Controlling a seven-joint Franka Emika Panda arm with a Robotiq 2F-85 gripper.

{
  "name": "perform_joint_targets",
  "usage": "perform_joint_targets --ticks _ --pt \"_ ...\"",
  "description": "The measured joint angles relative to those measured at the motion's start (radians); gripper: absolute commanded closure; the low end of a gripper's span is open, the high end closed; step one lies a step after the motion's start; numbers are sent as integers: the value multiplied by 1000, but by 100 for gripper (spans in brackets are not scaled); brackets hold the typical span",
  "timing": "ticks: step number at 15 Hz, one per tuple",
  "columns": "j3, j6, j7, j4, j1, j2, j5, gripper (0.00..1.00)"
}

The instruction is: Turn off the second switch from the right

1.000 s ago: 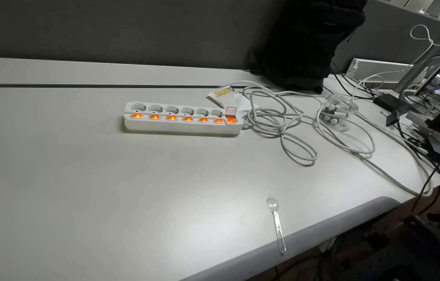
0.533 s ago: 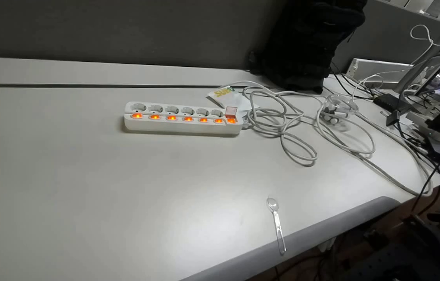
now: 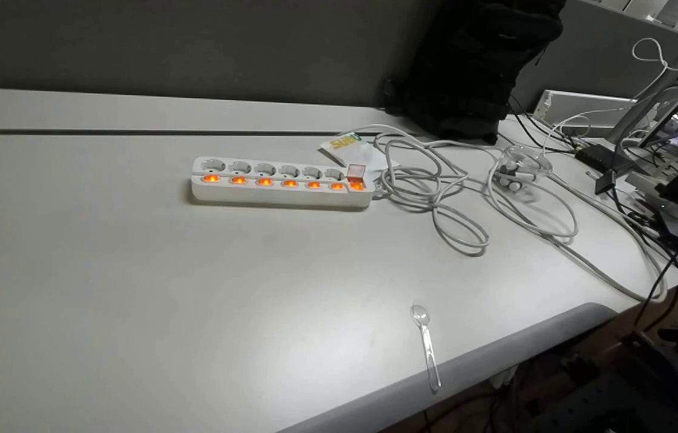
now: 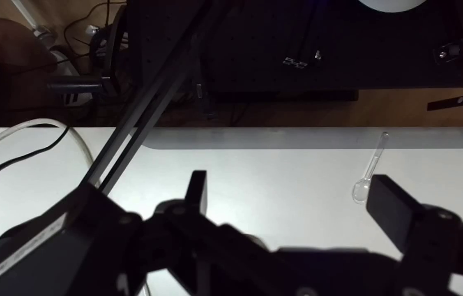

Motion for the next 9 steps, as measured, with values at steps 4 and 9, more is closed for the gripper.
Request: perform_joint_targets --ticks 4,9 --pt "11 114 48 -4 -4 2 0 0" --pt "67 407 194 -31 -8 45 -17 0"
